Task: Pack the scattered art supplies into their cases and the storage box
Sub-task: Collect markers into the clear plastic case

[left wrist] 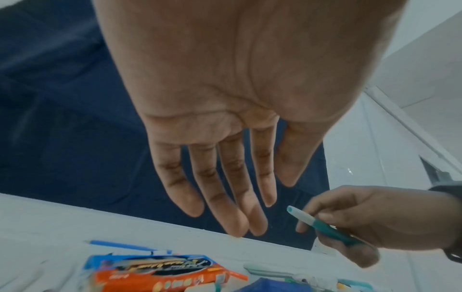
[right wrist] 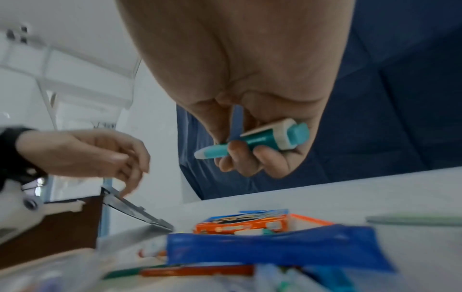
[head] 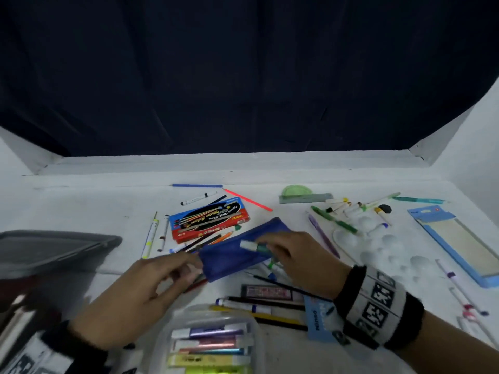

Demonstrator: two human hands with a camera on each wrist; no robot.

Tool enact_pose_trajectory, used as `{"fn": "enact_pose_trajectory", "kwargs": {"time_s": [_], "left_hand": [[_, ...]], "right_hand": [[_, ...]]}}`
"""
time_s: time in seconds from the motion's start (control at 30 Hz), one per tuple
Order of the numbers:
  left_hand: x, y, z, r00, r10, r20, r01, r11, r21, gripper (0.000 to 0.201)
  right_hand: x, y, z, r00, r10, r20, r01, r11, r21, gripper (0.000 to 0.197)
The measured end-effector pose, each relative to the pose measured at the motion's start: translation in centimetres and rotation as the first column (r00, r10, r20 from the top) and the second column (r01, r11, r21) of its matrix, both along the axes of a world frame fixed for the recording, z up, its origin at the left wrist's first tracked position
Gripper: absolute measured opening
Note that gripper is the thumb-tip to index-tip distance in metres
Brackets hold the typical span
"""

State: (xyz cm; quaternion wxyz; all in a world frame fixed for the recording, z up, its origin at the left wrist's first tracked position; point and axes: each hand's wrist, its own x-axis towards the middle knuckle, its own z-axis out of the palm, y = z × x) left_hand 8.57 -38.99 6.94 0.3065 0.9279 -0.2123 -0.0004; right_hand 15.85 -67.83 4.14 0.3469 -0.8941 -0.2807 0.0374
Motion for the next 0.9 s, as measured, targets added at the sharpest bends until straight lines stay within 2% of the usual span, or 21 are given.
{"fn": "enact_pose_trajectory", "kwargs": {"time_s": [0.13,0.2,0.27,0.37,0.43,0.5,0.53,0.63,0.73,0.9], "left_hand": [[-3.5,2.3,-2.0,0.998,0.045,0.047,-0.048,0.997,0.054,0.026],[-4.6,3.3,-3.3,0.999,0.045,0.011,-0.046,0.998,0.039,0.027],[-5.3,4.3,-4.5,0.998,0.045,-0.032,-0.044,0.998,0.036,0.028],[-5.8,4.7,-5.7,0.998,0.017,-0.059,-0.009,0.992,0.128,0.035],[-6.0,4.6,-6.0,0.998,0.000,-0.066,0.010,0.988,0.151,0.039],[-5.8,4.2,-6.3,0.998,-0.007,-0.065,0.017,0.986,0.164,0.041],[-5.7,4.0,-6.3,0.997,-0.006,-0.074,0.020,0.982,0.187,0.045],[-5.0,3.3,-6.4,0.996,-0.028,-0.090,0.052,0.959,0.279,0.060],[-4.7,2.9,-6.5,0.995,-0.058,-0.087,0.084,0.943,0.323,0.067],[-4.7,3.0,-6.2,0.994,-0.065,-0.088,0.088,0.955,0.285,0.052]], "right_hand": [[-4.4,2.0,-1.0,0.989,0.099,-0.109,-0.099,0.995,-0.001,0.036],[-6.0,2.6,-1.1,0.988,0.099,-0.115,-0.101,0.995,-0.010,0.034],[-7.4,3.3,-1.0,0.990,0.071,-0.124,-0.067,0.997,0.039,0.020],[-8.9,4.3,-1.1,0.979,0.018,-0.205,0.020,0.983,0.180,0.002],[-9.5,4.7,-1.5,0.962,-0.030,-0.272,0.101,0.962,0.252,0.004],[-10.1,4.8,-2.0,0.953,-0.053,-0.300,0.135,0.957,0.258,0.003],[-10.4,4.8,-2.3,0.957,-0.061,-0.284,0.129,0.965,0.230,0.002],[-11.3,4.8,-3.0,0.975,-0.070,-0.213,0.106,0.981,0.162,0.014],[-12.2,4.8,-3.1,0.998,-0.063,-0.027,0.064,0.997,0.053,0.014],[-13.0,5.2,-2.9,0.992,-0.007,0.127,0.027,0.987,-0.157,0.020]]}}
